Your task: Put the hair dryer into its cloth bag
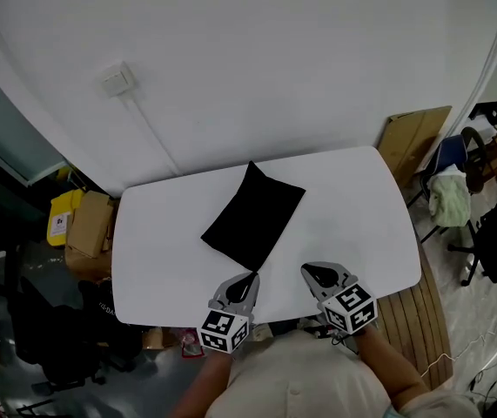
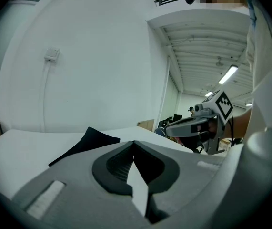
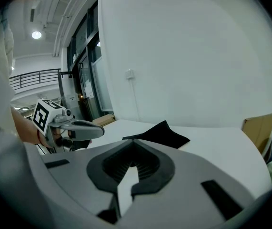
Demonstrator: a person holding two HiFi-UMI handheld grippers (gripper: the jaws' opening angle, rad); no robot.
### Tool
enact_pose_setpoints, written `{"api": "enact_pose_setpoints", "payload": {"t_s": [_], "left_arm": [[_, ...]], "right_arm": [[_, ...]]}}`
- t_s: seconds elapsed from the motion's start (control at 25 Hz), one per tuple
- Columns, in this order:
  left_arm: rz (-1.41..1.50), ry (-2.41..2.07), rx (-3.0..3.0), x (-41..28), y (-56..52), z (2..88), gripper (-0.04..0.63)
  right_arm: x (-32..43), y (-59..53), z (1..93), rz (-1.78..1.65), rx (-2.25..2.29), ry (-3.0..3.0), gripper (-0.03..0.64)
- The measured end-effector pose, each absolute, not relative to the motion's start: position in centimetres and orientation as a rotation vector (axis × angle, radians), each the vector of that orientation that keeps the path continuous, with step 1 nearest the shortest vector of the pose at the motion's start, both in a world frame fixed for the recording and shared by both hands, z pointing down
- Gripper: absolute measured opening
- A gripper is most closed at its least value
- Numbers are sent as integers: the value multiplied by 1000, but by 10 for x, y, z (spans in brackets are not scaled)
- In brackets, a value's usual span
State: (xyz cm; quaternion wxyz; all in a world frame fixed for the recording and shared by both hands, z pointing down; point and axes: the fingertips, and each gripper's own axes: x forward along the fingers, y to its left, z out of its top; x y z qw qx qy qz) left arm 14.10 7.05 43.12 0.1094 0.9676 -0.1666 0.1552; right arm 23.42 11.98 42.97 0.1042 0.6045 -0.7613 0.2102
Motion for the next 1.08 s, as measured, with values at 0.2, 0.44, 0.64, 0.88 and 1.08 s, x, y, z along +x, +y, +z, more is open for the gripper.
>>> {"api": "enact_pose_setpoints", "payload": {"t_s": [0.2, 0.44, 0.64, 0.88, 1.08], "left_arm": [[478, -500, 2857, 146, 80, 429, 9], [469, -517, 2843, 148, 92, 427, 9], [472, -530, 2840, 151, 106, 427, 9], [462, -550, 2836, 153, 119, 427, 9], [432, -568, 2818, 158, 129, 429, 9]], "right_arm": [[238, 131, 431, 612, 1762, -2260, 15], [244, 143, 429, 608, 1760, -2280, 15], [248, 150, 426, 593, 1744, -2302, 15], [247, 157, 424, 572, 1710, -2337, 15], [253, 166, 424, 563, 1705, -2345, 15]]}}
